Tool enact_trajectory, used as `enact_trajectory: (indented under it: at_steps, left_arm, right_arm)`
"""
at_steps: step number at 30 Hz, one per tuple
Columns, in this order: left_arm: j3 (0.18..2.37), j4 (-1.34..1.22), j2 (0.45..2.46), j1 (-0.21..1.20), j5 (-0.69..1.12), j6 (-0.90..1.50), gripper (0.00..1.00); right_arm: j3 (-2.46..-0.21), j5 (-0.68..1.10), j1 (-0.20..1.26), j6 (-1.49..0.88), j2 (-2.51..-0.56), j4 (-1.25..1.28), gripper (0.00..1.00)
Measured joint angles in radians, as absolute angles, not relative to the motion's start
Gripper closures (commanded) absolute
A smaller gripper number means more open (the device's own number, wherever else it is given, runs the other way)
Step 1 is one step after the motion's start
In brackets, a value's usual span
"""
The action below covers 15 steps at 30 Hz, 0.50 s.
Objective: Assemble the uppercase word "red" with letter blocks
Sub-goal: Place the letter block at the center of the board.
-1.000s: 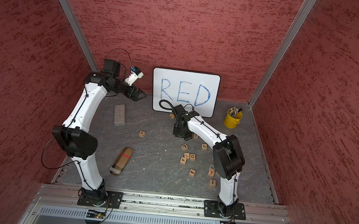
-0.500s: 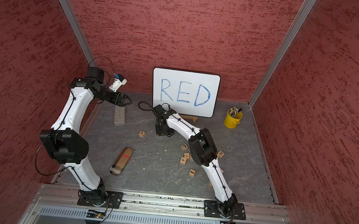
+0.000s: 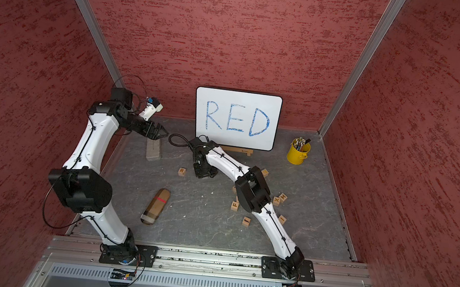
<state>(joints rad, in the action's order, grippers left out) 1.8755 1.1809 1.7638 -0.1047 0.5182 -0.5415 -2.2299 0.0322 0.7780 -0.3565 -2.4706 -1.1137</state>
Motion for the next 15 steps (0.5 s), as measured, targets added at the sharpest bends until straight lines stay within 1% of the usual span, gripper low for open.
enact_trajectory:
  at_steps: [2,4,8,11,15]
  left_arm:
    - [1.876,1.187,1.764,-0.105,0.518,-0.546,0.03]
    - [1.885,1.196,1.765,-0.105,0.517,-0.551,0.0]
    - [1.956,1.217,1.787,-0.098,0.51,-0.569,0.0]
    - [2.074,1.253,1.845,-0.082,0.509,-0.601,0.0]
    - [2.18,1.326,1.932,-0.025,0.498,-0.693,0.0]
  right_arm:
    - [-2.231,0.032,0.778,-0.355,-2.471,-1.112,0.52]
    - [-2.231,0.031,0.778,-0.355,-2.471,-1.111,0.51]
    - [-2.207,0.018,0.778,-0.355,-2.451,-1.086,0.5]
    - [-2.132,0.018,0.778,-0.355,-2.374,-1.062,0.51]
    - [-1.978,0.019,0.773,-0.365,-2.188,-1.013,0.51]
